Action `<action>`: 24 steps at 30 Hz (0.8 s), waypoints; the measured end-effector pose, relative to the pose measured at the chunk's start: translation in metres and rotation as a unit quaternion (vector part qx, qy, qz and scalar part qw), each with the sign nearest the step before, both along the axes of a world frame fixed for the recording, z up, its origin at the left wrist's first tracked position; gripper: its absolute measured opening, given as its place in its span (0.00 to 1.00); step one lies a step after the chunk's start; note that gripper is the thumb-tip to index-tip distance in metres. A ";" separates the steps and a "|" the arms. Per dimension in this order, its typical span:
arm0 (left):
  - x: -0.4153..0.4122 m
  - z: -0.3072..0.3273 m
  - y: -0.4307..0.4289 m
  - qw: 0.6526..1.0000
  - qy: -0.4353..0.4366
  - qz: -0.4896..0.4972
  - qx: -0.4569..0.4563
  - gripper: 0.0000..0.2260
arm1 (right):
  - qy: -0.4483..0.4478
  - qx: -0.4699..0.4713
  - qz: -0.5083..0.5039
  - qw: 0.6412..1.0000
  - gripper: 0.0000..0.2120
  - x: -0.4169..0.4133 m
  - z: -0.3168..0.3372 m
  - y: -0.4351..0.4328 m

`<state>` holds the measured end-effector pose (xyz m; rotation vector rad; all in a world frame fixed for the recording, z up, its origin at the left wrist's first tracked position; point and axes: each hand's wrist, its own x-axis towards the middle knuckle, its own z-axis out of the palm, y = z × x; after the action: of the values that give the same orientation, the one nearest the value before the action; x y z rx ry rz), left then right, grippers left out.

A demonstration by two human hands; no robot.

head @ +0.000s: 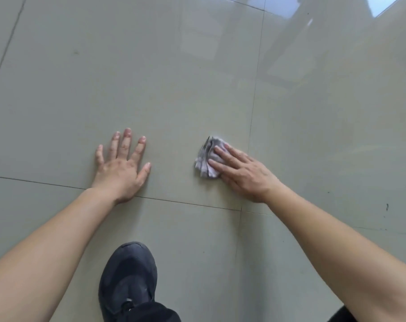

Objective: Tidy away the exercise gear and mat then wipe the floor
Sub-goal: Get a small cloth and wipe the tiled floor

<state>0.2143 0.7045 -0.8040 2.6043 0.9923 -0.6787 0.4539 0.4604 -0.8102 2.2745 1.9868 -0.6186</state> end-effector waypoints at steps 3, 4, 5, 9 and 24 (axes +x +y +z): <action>0.001 0.003 0.002 1.000 -0.005 0.001 -0.006 0.30 | -0.007 -0.030 -0.186 0.982 0.25 0.035 0.009 0.051; 0.001 0.004 0.003 1.000 -0.006 0.000 -0.007 0.30 | 0.002 -0.040 -0.230 0.972 0.25 0.037 0.011 0.068; 0.000 0.005 0.004 1.000 -0.005 -0.003 -0.007 0.30 | 0.007 -0.044 -0.265 0.963 0.25 0.034 0.011 0.082; -0.002 0.006 0.004 1.000 -0.005 -0.007 -0.006 0.30 | -0.008 0.035 -0.311 0.950 0.25 -0.016 -0.007 0.069; -0.014 0.007 -0.001 0.998 -0.061 0.003 0.000 0.28 | -0.017 -0.038 -0.354 0.935 0.32 0.057 0.014 0.025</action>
<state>0.2006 0.7030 -0.7970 2.6068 0.9614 -0.5107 0.5108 0.4858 -0.7965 2.8963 1.0498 -0.6597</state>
